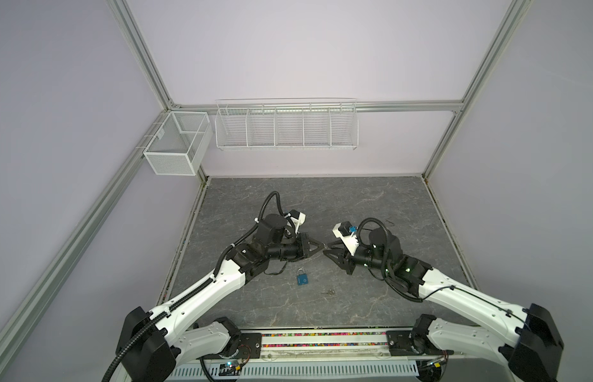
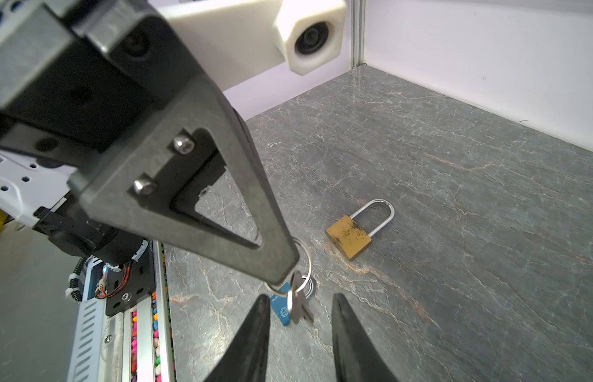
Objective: Unlock with the key
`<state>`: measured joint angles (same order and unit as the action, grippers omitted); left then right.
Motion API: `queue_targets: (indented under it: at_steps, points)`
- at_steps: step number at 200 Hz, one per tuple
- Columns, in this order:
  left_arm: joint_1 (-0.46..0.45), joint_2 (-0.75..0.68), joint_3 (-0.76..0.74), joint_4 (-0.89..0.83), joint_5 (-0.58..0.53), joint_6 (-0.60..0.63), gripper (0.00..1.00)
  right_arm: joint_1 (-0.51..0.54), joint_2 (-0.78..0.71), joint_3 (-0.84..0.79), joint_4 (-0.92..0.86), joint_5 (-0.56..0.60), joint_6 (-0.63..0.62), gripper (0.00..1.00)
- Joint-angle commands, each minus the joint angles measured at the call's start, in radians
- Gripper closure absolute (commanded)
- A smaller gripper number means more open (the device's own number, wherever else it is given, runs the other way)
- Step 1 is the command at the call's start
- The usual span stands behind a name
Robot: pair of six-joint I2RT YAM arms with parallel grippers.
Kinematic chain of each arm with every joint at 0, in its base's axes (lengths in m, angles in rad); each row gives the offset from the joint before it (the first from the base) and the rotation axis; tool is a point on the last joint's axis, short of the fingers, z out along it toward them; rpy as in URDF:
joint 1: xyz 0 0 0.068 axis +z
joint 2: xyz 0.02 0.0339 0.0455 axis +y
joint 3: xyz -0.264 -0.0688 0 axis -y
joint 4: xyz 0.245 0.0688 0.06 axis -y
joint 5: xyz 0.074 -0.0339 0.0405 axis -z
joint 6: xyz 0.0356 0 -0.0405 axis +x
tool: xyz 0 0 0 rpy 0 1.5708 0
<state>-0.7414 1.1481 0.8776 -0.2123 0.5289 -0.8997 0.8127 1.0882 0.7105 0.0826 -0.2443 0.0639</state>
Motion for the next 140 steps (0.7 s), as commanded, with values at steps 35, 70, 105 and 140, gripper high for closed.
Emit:
queue_targets:
  at_steps: [35,70,105,140]
  points:
    - [0.002,-0.01,-0.006,-0.012,0.015,0.016,1.0,-0.004,0.047,0.047,0.005,-0.061,-0.029,0.85]
    - [0.002,-0.005,0.001,-0.024,0.011,0.021,1.0,-0.004,0.048,0.046,0.011,-0.065,-0.026,0.93]
    - [0.002,0.002,0.009,-0.028,0.011,0.029,1.0,-0.004,0.042,0.037,0.021,-0.057,-0.017,0.94]
    - [0.005,-0.036,0.05,-0.073,-0.08,0.089,0.56,-0.007,0.016,0.005,0.056,-0.025,0.021,0.94]
